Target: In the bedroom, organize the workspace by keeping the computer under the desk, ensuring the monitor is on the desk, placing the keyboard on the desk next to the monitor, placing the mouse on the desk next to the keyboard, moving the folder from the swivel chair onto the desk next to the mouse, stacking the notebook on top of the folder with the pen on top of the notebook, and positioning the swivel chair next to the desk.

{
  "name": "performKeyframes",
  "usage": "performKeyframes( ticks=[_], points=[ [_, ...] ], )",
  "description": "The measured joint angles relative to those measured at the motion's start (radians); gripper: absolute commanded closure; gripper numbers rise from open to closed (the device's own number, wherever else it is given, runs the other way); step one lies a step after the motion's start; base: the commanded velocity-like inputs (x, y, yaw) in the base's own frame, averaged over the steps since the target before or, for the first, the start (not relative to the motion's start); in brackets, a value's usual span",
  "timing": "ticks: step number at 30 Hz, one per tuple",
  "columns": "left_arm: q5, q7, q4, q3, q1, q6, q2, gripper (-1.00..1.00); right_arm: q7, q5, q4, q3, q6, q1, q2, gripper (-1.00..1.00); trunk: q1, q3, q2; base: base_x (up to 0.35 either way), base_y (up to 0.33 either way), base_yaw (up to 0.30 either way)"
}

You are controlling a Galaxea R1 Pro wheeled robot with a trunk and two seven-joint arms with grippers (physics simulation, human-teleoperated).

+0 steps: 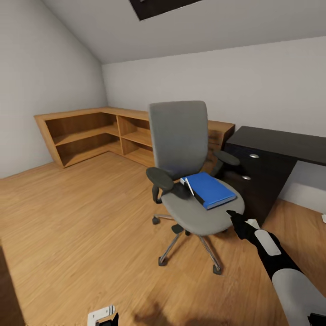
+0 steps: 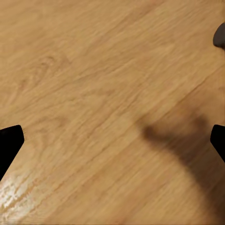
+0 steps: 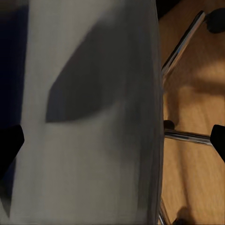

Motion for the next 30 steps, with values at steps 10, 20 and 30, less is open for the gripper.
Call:
performKeyframes(
  ticks=[10, 20, 30],
  points=[
    [0.000, 0.000, 0.000, 0.000, 0.000, 0.000, 0.000, -1.00, 0.000, 0.002, -0.011, 0.001, -0.001, 0.000, -0.001, -1.00, 0.000, -0.006, 0.000, 0.000, 0.000, 0.098],
    [0.000, 0.000, 0.000, -0.001, 0.000, 0.000, 0.000, -1.00, 0.000, 0.001, -0.011, 0.002, -0.001, 0.000, -0.001, -1.00, 0.000, -0.007, 0.000, 0.000, 0.000, 0.009],
    [0.000, 0.000, 0.002, -0.001, 0.000, 0.000, 0.000, -1.00, 0.005, -0.006, -0.008, 0.004, -0.002, 0.000, -0.003, -1.00, 0.000, -0.007, 0.000, 0.000, 0.000, 0.004]
  ],
)
